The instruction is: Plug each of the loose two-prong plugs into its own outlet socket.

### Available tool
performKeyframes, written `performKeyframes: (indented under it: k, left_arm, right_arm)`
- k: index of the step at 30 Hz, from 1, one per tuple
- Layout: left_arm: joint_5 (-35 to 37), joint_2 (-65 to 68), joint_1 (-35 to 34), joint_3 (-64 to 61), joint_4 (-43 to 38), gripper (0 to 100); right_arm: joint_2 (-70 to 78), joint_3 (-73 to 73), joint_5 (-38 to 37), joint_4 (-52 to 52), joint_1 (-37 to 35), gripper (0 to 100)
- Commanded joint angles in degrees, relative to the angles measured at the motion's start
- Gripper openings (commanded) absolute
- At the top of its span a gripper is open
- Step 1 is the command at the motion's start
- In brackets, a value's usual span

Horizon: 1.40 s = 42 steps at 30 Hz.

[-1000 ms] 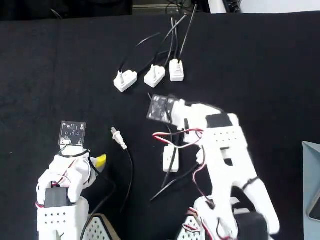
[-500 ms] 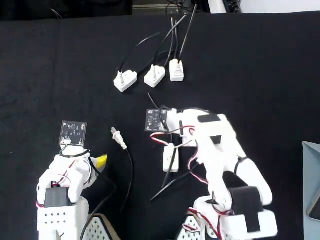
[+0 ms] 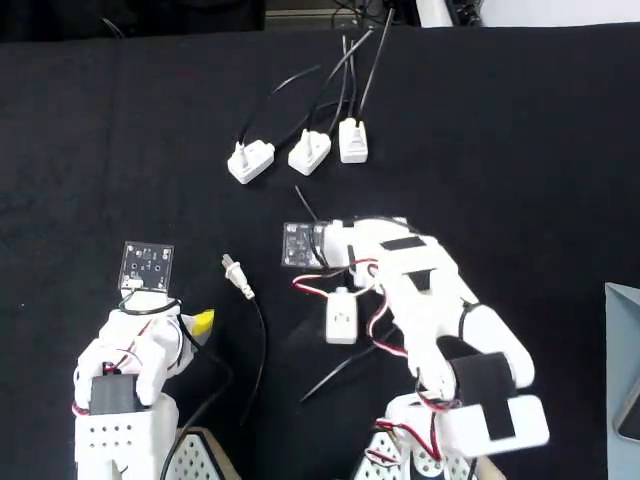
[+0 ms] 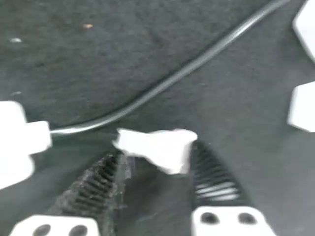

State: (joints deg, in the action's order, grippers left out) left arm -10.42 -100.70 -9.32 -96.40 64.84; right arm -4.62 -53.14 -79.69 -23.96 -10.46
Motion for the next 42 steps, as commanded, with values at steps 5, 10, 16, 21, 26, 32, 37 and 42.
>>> performKeyframes:
  k: [5, 10, 16, 21, 26, 32, 37, 42]
  left_arm:
    - [-0.09, 0.09, 0.22, -1.19, 0.18, 31]
    - [-0.09, 0.09, 0.22, -1.19, 0.18, 31]
    - [-0.09, 0.09, 0.22, -1.19, 0.18, 31]
    - [-0.09, 0.09, 0.22, -1.19, 0.18, 31]
    - [-0.09, 0.09, 0.22, -1.19, 0.18, 31]
    - [-0.09, 0.09, 0.22, -1.19, 0.18, 31]
    - [-0.09, 0.09, 0.22, -1.19, 0.18, 31]
    - [-0.09, 0.09, 0.22, -1.19, 0.18, 31]
  right_arm:
    - [-1.98, -1.01, 5.19, 0.35, -0.70, 1.2]
    - [-6.73, -0.66, 10.29, -5.19, -0.70, 1.2]
    - [-14.29, 3.03, 18.46, -20.84, -0.53, 1.2]
    - [-17.45, 6.29, 28.40, -30.68, -0.62, 1.2]
    - [-17.45, 9.27, 39.12, -36.92, -0.62, 1.2]
    - [-17.45, 9.98, 51.52, -40.00, -0.62, 1.2]
    - [-17.45, 10.86, 60.57, -39.82, -0.70, 1.6]
    - [-17.89, 13.41, 61.10, -40.26, -0.70, 1.6]
